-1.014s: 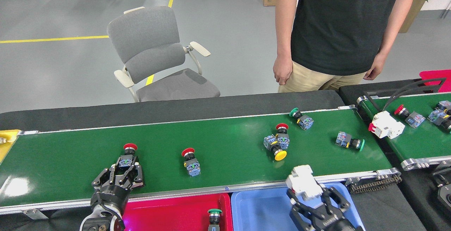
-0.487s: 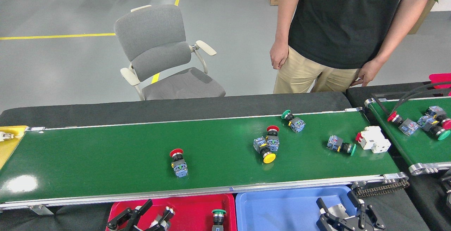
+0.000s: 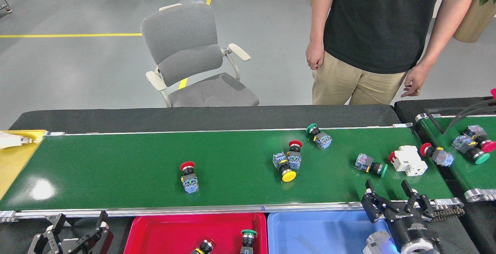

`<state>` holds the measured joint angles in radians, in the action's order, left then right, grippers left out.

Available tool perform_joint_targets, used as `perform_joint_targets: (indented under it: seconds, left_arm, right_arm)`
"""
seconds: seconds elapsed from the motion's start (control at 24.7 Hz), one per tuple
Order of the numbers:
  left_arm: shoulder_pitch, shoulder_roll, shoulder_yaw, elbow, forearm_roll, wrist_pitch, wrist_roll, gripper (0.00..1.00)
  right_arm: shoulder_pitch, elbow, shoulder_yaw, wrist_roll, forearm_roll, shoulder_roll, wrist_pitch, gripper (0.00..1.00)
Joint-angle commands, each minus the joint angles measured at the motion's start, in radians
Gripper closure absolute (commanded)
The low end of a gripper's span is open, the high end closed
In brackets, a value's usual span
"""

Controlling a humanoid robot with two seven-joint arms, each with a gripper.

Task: Pick switch part from conveyor to tray

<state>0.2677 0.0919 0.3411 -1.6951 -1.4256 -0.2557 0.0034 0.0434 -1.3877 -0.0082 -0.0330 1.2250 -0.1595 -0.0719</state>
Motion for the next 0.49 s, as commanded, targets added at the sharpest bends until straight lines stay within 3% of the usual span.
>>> perform_joint_targets:
  seconds: [0.0,0.2,0.45]
  left_arm:
    - [-0.008,0.006,-0.033,-0.018,0.002,0.009,0.006,0.00]
    - [-0.077,-0.004,-0.172,-0.048,-0.004,0.018,-0.094,0.00]
    - [-0.171,-0.049,-0.208,-0.006,-0.108,0.023,-0.157,0.00]
  right_arm:
    - [0.038,0.010,0.030,0.002,-0.001,-0.009,0.000,0.01]
    - [0.119,0.093,0.111,0.004,0.001,-0.005,0.008,0.01]
    - [0.194,0.170,0.169,0.007,0.001,0.008,0.012,0.01]
